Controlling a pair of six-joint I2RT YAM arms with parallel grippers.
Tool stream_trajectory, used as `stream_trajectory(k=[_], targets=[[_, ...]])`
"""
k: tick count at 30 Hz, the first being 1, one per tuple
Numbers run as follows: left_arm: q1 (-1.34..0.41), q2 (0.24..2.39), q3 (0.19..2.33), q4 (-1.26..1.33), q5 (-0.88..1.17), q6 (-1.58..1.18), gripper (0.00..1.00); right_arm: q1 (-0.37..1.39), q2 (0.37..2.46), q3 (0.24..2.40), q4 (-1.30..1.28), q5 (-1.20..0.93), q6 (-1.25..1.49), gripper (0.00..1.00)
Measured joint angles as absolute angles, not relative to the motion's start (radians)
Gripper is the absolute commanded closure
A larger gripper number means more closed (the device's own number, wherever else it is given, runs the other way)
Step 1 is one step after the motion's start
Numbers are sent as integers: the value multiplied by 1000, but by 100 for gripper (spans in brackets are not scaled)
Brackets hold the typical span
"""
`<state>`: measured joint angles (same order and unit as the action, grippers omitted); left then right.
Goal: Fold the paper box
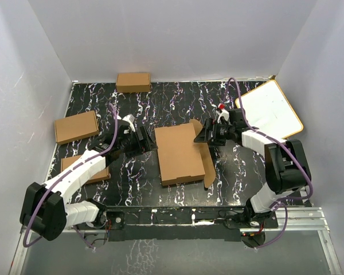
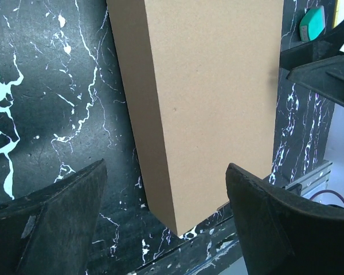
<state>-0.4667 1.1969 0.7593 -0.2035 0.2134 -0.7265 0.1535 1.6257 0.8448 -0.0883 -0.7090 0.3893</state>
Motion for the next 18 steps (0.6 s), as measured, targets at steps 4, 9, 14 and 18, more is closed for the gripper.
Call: stream_trajectory(k=[4,9,14,18], targets=[[-467,1190,765,-215,210,-717,18,128,1568,847,-151,-629,296,1],[-467,1193,768,-216,222,-717,18,115,1422,847,-202,-613,60,17],[-467,1256,794,-200,253,-714,17,118,1310,845,-252,-690,-225,67],[-467,1347,817,-172,287,-711,16,126,1369,846,-327,-701,-369,73]])
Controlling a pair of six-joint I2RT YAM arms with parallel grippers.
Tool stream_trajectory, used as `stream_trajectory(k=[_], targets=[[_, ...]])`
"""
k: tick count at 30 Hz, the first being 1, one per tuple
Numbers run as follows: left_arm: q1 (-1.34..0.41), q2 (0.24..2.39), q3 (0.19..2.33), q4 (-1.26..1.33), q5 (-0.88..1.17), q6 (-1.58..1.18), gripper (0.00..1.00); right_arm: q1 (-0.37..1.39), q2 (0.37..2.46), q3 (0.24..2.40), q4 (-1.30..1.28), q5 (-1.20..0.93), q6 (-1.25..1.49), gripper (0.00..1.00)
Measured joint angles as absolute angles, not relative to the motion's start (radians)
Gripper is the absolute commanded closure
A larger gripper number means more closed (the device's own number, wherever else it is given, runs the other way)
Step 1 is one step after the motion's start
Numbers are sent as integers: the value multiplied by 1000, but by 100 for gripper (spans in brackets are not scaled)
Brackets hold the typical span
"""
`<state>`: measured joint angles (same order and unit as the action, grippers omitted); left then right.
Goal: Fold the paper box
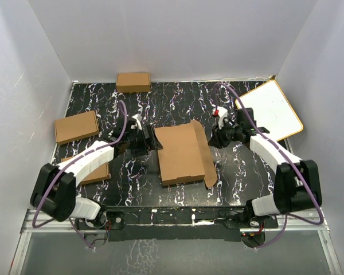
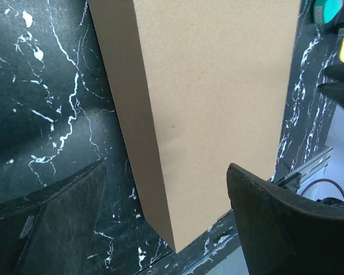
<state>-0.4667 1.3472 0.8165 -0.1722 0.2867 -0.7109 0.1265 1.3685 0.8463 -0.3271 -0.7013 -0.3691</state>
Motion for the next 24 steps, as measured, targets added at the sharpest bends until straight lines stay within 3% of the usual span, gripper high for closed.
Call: stream_trajectory(k=[8,15,20,24], targets=[[-467,1540,869,-134,357,-699,20,274,1530,849,-477,-690,-505,75],[-461,1695,1037,-159,345,-642,19,388,1591,944,-539,-682,-535,72],[-443,1791,1188,-203,278,-564,14,393,1713,1081,-579,-672,-522,67],[-440,1784,1221,-244,222,-514,9,351,1673,1052,-563,-656,-542,54]])
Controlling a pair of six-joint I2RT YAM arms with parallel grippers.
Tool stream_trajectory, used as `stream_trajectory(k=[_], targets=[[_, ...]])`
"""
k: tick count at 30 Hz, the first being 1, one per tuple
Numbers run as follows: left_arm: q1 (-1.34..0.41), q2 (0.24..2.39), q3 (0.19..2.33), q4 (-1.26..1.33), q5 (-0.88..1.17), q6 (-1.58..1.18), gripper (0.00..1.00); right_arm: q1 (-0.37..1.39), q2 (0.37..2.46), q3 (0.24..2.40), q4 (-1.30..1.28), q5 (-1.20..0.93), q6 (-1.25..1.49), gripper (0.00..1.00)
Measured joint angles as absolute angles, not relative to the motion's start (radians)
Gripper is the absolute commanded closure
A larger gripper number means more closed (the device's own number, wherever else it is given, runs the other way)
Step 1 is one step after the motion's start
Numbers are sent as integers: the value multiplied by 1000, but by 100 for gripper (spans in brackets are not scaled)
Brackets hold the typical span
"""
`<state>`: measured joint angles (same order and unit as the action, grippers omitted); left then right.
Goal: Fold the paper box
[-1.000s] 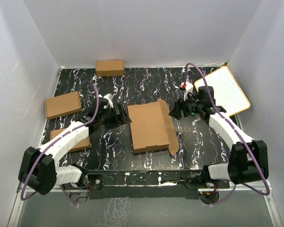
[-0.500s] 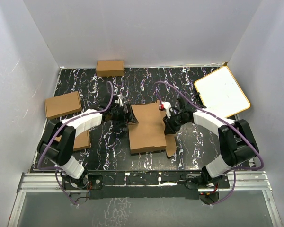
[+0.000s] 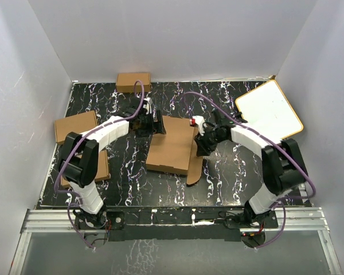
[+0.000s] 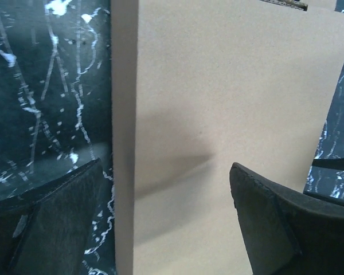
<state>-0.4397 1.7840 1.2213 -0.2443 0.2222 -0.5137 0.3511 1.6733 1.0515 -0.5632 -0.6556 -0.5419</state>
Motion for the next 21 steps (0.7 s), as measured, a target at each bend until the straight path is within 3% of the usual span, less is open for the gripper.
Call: stream_trajectory(k=[5,8,9,11,15,17,21], targets=[[-439,1665,1209,-299,131,-435,9,298,1437,915,-569,-656,-640,29],[-436,1480,1148,-276,120,-400,12,301,1284,824,-568,-730,-772,4],[-435,1401,1113,-257,130,-401,14,303,1234,783,-564,-765,-837,1],[-433,1259,1034,-196,163,-427,28,310,1152,690,-550,-817,-950,0],[-437,1055,855,-36,276,-569,44,341,1116,566,-550,-855,-1107,4],[-447,1044,786,37,332,-645,51,368,1142,551,-521,-840,-1134,8],[-484,1140,733,97,376,-735,55,429,1162,519,-422,-794,-1135,13]])
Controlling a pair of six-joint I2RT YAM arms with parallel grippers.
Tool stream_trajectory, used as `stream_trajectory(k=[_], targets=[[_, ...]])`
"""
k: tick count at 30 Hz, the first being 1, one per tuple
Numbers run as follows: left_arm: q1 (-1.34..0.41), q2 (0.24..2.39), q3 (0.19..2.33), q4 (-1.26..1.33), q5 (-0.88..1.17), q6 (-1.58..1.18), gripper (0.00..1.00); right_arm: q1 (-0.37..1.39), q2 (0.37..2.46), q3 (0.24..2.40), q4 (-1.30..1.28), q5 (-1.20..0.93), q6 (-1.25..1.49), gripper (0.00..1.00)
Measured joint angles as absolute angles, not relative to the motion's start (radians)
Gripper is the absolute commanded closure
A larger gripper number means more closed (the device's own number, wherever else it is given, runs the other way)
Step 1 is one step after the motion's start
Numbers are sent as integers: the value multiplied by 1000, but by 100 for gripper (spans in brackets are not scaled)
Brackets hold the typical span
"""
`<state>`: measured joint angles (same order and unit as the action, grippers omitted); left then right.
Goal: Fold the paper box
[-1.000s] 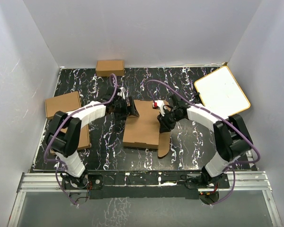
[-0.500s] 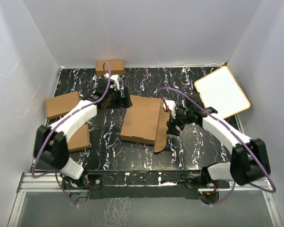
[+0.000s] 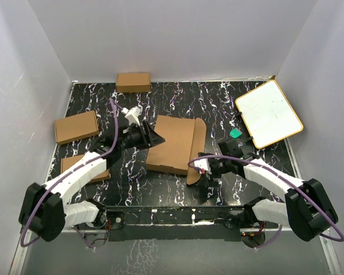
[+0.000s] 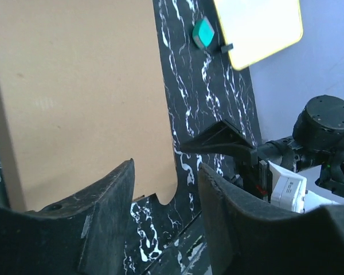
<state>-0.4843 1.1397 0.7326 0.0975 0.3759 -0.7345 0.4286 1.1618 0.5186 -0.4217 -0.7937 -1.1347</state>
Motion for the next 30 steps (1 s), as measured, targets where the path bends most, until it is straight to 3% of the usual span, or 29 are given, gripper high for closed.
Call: stream_trajectory(k=[9,19,24,30], targets=[[-646,1367,740,179,355,-764,59,542,1206,493,-294,-710,-1123,16],[-657,1417,736,217,309,-764,60,659,1252,493,-219,-627,-1084,23],[-657,1417,706,231,286,-764,60,665,1244,493,-195,-590,-1049,39],[-657,1417,685,224,268,-766,60,640,1218,493,-181,-566,-994,44]])
